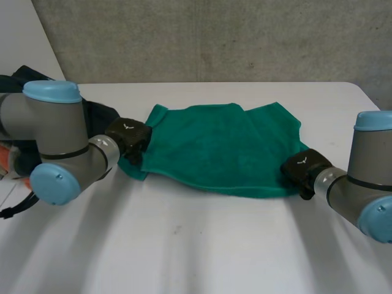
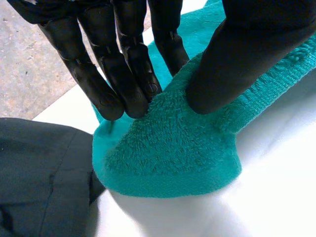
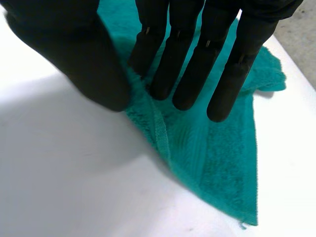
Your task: Fold the laundry.
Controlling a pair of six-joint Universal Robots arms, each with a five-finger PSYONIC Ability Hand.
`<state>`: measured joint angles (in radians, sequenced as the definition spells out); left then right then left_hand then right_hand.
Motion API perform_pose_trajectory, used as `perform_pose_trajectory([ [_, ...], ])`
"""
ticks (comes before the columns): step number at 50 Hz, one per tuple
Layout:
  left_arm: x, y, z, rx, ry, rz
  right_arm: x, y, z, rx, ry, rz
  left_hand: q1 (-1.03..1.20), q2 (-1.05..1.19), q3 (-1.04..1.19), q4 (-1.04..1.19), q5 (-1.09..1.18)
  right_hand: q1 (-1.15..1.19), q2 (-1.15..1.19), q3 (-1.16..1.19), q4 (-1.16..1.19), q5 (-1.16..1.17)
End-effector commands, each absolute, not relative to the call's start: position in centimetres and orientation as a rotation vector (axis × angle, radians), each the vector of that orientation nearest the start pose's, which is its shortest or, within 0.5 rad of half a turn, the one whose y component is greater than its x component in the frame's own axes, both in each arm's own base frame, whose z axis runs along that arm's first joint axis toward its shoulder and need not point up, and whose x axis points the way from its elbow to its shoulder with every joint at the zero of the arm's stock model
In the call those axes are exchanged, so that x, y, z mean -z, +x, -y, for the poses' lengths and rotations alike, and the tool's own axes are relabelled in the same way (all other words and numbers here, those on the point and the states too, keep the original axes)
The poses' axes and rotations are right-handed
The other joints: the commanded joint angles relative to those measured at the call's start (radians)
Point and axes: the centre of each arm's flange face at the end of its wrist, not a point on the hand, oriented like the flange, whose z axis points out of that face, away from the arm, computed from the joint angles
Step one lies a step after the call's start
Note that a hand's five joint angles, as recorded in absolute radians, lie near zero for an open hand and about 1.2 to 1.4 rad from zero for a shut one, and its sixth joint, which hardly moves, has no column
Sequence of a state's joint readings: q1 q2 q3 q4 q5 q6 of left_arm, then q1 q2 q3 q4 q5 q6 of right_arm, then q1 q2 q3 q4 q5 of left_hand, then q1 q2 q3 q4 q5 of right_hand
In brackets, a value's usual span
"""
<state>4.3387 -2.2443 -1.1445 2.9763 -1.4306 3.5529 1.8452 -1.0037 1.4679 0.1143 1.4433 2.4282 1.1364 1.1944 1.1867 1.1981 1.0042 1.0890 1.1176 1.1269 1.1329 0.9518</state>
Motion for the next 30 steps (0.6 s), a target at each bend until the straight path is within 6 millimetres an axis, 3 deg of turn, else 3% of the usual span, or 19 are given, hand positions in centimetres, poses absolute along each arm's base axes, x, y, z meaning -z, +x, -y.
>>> perform_pose_trajectory([
  [1, -20.5, -27.9, 31.3, 1.870, 1.148, -2.420, -17.1, 22.4, 29.3, 1.617, -1.212, -2.448, 0.260, 0.202, 0.210, 0.198, 0.218, -0.461, -0.490, -0.499, -0.505, -0.499],
  [8, -21.8, -27.9, 31.3, 1.932, 1.092, -2.425, -17.9, 20.8, 30.7, 1.605, -0.851, -2.504, 0.260, 0.202, 0.210, 0.198, 0.218, -0.591, -0.620, -0.629, -0.635, -0.629],
  [11, -22.3, -27.9, 31.6, 1.952, 1.070, -2.424, -17.8, 20.3, 31.3, 1.600, -0.812, -2.518, 0.260, 0.202, 0.210, 0.198, 0.218, -0.632, -0.661, -0.670, -0.676, -0.670],
  [15, -22.9, -27.9, 31.9, 1.979, 1.047, -2.416, -17.1, 19.6, 32.2, 1.586, -0.908, -2.515, 0.260, 0.202, 0.210, 0.198, 0.218, -0.694, -0.723, -0.732, -0.738, -0.732],
  [19, -23.9, -27.8, 32.7, 2.013, 1.017, -2.394, -15.9, 18.4, 33.9, 1.582, -1.141, -2.461, 0.260, 0.202, 0.210, 0.198, 0.218, -0.694, -0.723, -0.732, -0.738, -0.732],
  [23, -24.4, -27.8, 33.3, 2.016, 0.993, -2.395, -15.1, 17.8, 34.4, 1.523, -1.261, -2.430, 0.260, 0.202, 0.210, 0.198, 0.218, -0.694, -0.723, -0.732, -0.738, -0.732],
  [30, -24.9, -27.9, 34.2, 2.006, 0.945, -2.410, -14.6, 17.5, 34.9, 1.493, -1.255, -2.423, 0.260, 0.202, 0.210, 0.198, 0.218, -0.653, -0.682, -0.691, -0.697, -0.691],
])
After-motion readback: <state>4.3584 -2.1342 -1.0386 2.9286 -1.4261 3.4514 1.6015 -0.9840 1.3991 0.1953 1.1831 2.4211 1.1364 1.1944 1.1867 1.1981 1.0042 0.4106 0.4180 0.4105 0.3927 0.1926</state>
